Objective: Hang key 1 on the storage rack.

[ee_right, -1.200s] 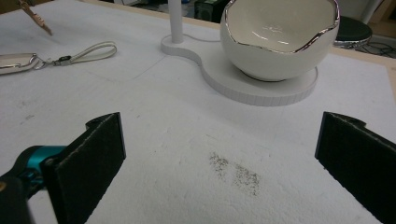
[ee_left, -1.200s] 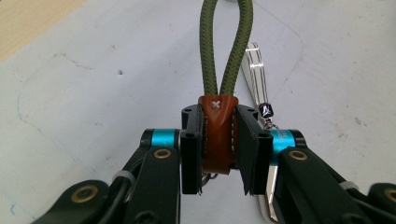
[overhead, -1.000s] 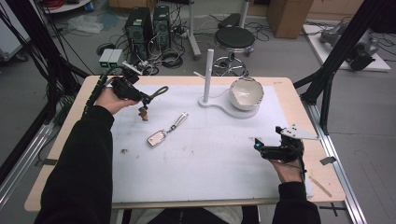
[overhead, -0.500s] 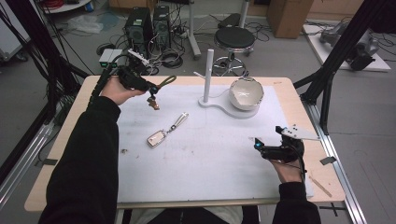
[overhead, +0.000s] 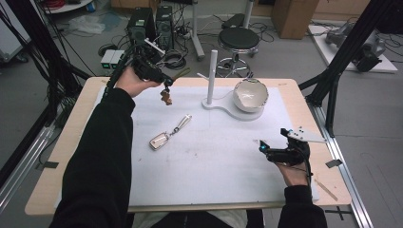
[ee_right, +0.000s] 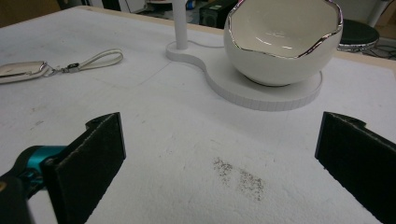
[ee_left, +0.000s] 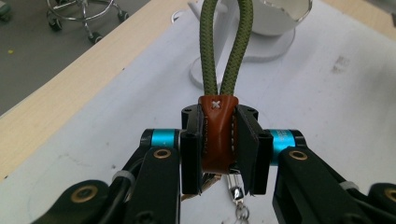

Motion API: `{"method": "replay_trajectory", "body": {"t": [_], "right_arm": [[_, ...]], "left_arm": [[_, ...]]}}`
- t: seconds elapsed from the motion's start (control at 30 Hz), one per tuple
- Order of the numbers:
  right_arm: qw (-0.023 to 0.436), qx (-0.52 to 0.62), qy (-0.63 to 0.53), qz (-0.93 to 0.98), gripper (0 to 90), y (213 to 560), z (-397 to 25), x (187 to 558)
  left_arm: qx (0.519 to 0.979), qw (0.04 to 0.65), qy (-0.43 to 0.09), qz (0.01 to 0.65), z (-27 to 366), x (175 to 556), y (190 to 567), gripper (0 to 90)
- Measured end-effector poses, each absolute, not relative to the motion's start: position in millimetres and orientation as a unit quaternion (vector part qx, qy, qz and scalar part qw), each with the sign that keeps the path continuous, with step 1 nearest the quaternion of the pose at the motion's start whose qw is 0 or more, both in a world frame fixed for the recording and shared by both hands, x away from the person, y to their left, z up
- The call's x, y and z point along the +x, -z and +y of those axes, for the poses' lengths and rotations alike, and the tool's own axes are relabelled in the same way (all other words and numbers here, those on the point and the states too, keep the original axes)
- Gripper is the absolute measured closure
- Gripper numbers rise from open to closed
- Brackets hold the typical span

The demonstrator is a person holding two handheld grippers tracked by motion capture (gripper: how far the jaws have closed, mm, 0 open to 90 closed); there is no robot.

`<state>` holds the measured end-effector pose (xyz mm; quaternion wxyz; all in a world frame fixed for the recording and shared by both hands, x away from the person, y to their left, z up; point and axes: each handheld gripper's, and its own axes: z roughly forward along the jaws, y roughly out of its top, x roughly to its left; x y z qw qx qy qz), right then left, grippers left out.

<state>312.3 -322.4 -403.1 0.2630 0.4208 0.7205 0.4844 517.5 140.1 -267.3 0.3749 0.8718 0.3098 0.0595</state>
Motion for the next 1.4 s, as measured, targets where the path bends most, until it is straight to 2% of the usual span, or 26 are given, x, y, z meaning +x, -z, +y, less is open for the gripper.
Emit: {"method": "replay_trajectory", "body": {"t": [0.13,0.47,1.4], "right_arm": [[0.262,0.42,-0.486,0.72,0.7,403.4,-323.8,312.3],[0.261,0.421,-0.484,0.721,0.6,404.3,-324.3,311.5],[0.264,0.421,-0.481,0.722,0.7,405.2,-326.7,310.1]], "left_arm": [[0.876,0.357,-0.056,0.318,130.0,526.5,269.5,72.5],[0.875,0.362,-0.052,0.317,110.2,540.9,271.0,72.5],[0.876,0.344,-0.042,0.335,97.0,556.8,296.0,72.3]]}}
